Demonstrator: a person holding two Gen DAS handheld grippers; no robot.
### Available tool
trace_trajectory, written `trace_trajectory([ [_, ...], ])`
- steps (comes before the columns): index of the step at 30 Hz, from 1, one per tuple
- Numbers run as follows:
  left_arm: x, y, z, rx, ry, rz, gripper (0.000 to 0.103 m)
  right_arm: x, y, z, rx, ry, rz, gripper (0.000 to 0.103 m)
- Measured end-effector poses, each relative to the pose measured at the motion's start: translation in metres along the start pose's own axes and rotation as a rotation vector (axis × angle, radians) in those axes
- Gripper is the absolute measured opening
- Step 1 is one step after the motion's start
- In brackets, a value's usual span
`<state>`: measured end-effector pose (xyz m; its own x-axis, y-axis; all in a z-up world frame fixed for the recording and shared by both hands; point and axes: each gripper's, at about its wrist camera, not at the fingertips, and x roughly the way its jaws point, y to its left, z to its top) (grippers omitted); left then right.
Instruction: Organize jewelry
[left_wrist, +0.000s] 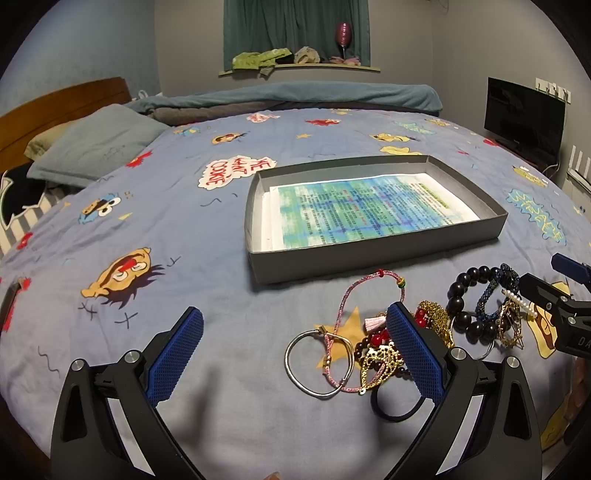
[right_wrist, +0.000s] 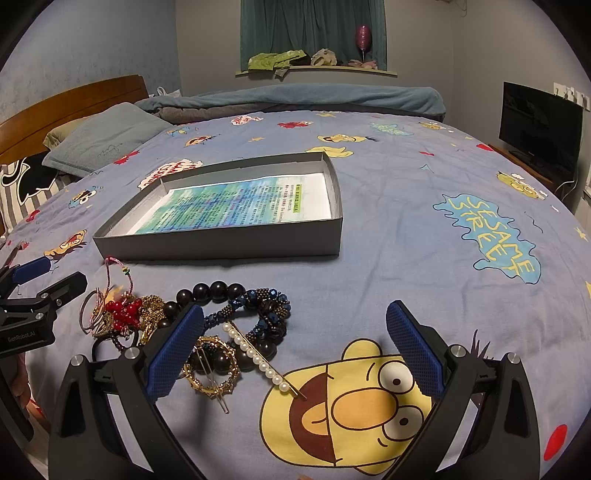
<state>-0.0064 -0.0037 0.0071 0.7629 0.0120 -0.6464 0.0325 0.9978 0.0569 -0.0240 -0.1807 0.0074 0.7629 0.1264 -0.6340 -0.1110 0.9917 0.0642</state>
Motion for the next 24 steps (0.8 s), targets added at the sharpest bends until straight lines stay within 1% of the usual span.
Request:
trace_trajectory([
  [24,0.0005,0.0005,0.0002,0.000,0.003,-0.002,0.098,0.0005,0.0002,-0.0017,-0.002,0.005,0.005,0.098],
])
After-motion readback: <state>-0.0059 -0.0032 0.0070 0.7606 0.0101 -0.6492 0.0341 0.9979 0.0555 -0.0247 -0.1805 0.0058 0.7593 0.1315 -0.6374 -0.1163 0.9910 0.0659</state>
